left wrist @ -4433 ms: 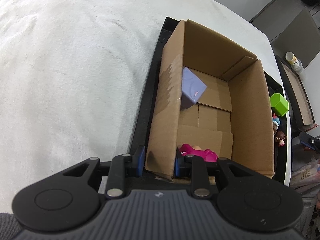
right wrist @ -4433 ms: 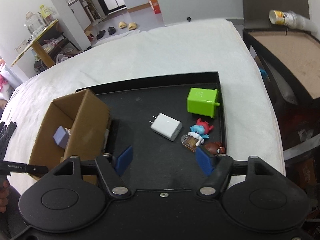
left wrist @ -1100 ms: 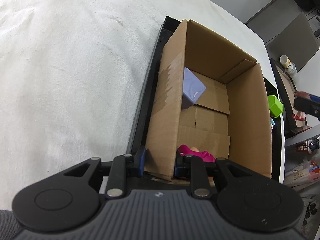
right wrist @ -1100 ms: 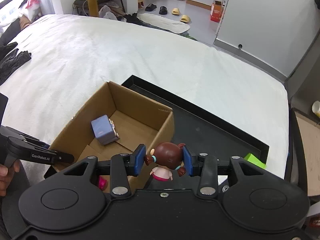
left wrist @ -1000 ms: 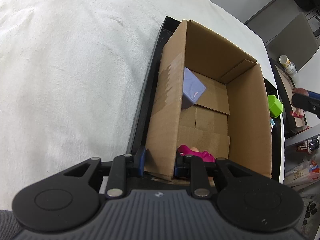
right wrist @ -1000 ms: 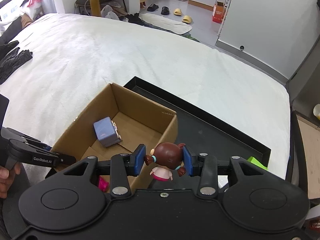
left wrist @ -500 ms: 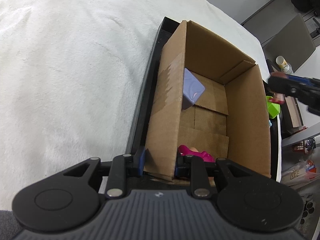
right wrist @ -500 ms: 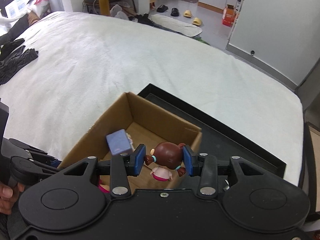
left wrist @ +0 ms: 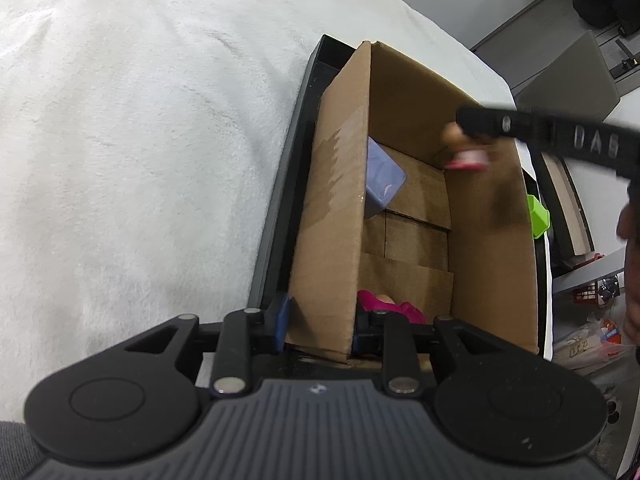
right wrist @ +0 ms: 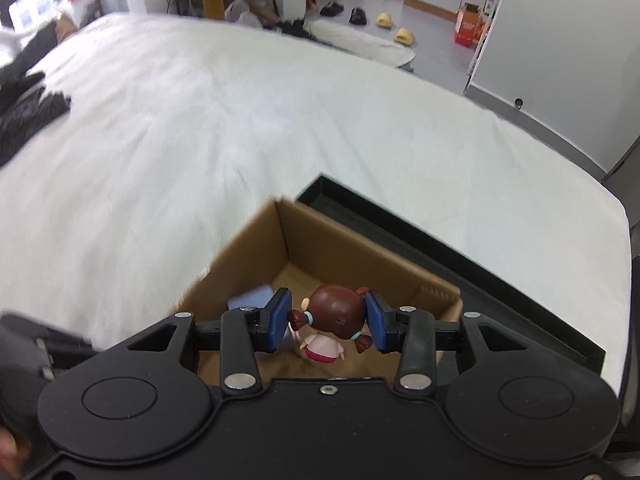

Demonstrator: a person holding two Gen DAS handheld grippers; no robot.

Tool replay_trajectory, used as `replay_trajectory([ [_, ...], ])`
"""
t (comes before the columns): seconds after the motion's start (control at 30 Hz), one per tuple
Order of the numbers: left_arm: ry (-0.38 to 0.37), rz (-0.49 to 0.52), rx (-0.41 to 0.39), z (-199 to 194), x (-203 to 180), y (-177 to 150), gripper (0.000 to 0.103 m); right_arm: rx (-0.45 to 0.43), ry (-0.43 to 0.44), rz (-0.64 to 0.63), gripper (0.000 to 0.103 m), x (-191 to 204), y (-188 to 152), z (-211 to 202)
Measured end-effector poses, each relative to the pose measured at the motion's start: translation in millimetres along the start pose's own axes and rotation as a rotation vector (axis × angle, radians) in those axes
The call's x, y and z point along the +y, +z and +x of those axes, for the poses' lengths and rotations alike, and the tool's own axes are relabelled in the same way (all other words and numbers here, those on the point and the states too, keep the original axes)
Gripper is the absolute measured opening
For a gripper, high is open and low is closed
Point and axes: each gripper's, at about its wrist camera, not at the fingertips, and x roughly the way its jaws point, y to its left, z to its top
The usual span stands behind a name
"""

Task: Organize rigid objects
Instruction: 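Lift the doll with the right gripper and carry it over the box, then open the right gripper to drop the doll into the box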

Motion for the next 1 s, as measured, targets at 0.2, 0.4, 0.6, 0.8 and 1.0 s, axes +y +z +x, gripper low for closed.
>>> replay_trajectory([
  [0.2,-0.007,-0.002,-0.005,1,1,1,0.029,-0.018,0.016,0.012,0.044,-8,4,-6],
  [0.4,-0.006,-0.003,-0.009,-2,2,-1,0.029,0.013,0.019,0.016,0.044,-18,-7,-9],
  [0.6,0.01,0.004,-0.012,-3,-3,-2,0.029,0.019,0.015,0.034,0.044,-28,-19,-21],
  [0.8,0.013,-0.006,-0.01,-4,-3,-1,0.029,0.012,0.013,0.06,0.045,-40,-32,-34],
  [1.0,0.027,0.0,-0.012,-4,-7,-1,0.029,0.005,0.003,0.088,0.047,-53,-45,-43],
])
